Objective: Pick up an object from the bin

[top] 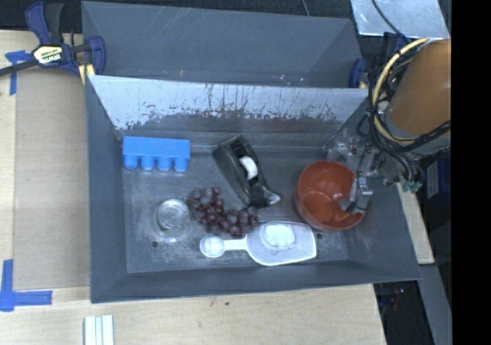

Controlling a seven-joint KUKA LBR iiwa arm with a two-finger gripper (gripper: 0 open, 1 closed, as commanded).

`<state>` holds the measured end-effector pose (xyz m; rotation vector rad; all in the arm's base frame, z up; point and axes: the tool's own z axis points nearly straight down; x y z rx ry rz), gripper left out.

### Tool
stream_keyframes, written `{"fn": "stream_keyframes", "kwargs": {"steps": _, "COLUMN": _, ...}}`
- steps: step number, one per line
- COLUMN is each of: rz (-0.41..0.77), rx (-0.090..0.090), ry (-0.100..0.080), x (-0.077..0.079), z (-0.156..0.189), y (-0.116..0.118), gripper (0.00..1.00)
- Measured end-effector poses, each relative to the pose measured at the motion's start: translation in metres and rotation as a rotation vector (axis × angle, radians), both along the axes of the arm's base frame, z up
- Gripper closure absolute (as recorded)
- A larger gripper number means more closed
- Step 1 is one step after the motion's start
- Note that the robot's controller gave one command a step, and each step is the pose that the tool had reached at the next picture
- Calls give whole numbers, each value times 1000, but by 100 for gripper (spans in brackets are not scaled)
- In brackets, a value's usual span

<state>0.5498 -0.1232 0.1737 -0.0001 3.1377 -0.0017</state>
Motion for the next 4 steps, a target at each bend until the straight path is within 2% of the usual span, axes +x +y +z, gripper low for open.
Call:
{"fn": "stream_keyframes", "kwargs": {"steps": 1, "rz": 203, "rx": -2, "ry": -1, "x": -53, "z": -100, "y": 67, "gripper": 0}}
{"fn": "stream_keyframes", "kwargs": {"steps": 2, "rz": 243, "rx": -5, "ry": -12, "x": -50, "z": -33, "y": 90, "gripper": 0}}
{"fn": "stream_keyframes", "kwargs": {"steps": 3, "rz": 769, "rx": -2, "ry": 4, "x": -32, "z": -73, "y": 165, "gripper": 0}}
{"fn": "stream_keyframes", "kwargs": {"steps": 4, "rz": 63, "rx": -1, "ry": -8, "x": 31, "z": -96, "y": 116, "gripper": 0}}
